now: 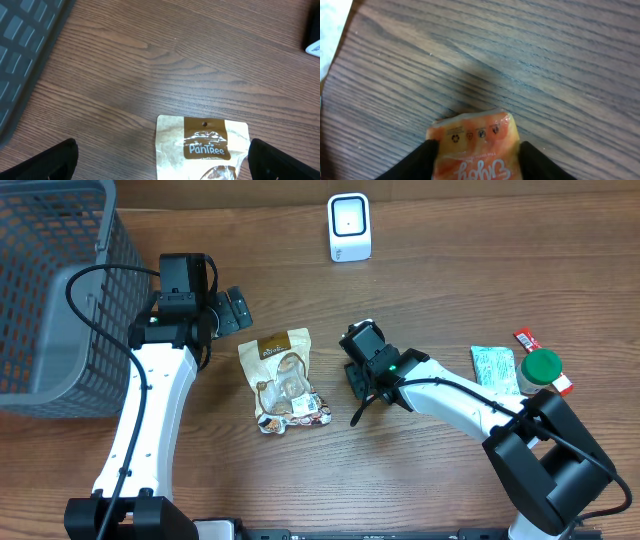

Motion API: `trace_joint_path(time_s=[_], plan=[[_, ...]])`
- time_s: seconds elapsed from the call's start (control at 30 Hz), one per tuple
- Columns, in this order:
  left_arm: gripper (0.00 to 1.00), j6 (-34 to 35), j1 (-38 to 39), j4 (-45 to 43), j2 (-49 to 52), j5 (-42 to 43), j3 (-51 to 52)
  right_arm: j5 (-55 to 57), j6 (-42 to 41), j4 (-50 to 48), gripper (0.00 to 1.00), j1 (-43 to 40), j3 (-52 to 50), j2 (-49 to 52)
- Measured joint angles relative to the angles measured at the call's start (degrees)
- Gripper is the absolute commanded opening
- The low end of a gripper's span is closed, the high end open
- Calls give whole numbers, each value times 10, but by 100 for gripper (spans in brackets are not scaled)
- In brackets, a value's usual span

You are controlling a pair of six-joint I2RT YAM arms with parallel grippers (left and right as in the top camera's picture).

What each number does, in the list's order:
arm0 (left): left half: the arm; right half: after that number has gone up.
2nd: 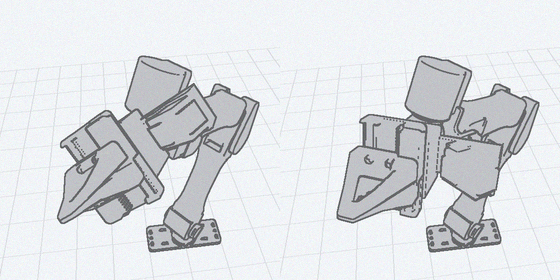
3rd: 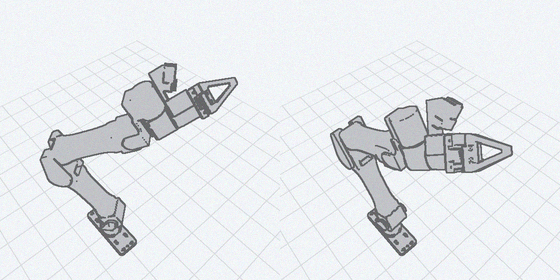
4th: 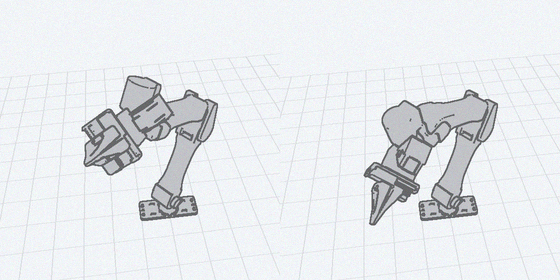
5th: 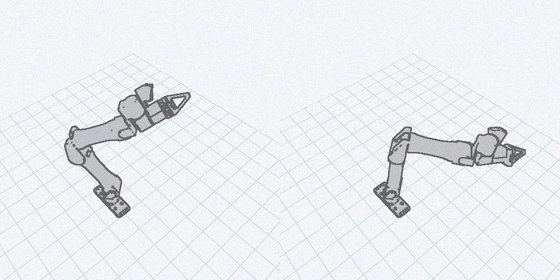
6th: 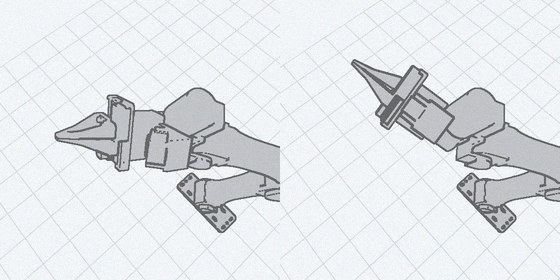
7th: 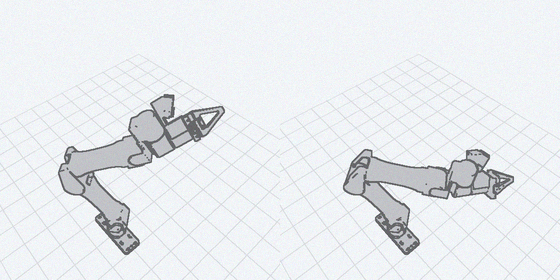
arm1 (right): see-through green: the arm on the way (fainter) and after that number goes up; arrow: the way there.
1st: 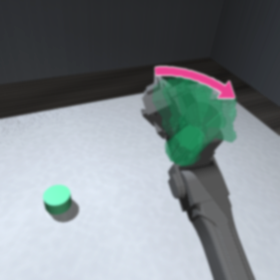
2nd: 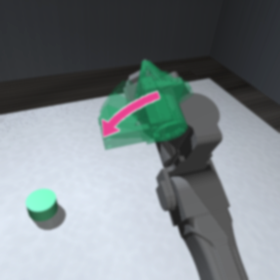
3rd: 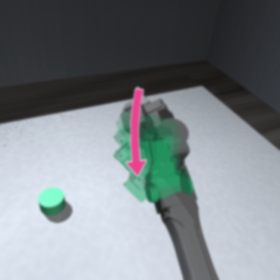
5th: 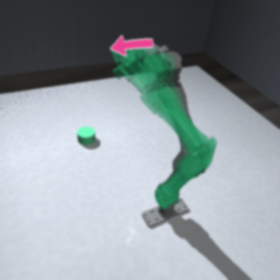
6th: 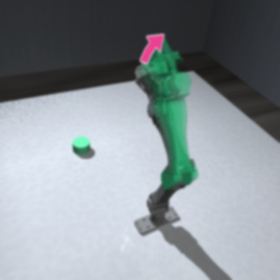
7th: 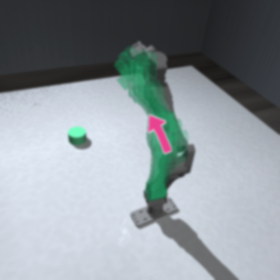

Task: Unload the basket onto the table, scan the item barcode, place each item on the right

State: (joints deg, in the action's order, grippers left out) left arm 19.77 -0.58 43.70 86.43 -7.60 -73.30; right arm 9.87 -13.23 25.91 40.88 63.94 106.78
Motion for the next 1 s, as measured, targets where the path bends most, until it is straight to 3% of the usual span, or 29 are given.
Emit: trace_joint_path(time_s=[0.37,0.6,1.0], plan=[[100,0,0,0,0,0,0,0,0,140,73,0,77,-25],[100,0,0,0,0,0,0,-36,1,208,51,0,86,-45],[100,0,0,0,0,0,0,-33,-2,181,43,40,86,-15]])
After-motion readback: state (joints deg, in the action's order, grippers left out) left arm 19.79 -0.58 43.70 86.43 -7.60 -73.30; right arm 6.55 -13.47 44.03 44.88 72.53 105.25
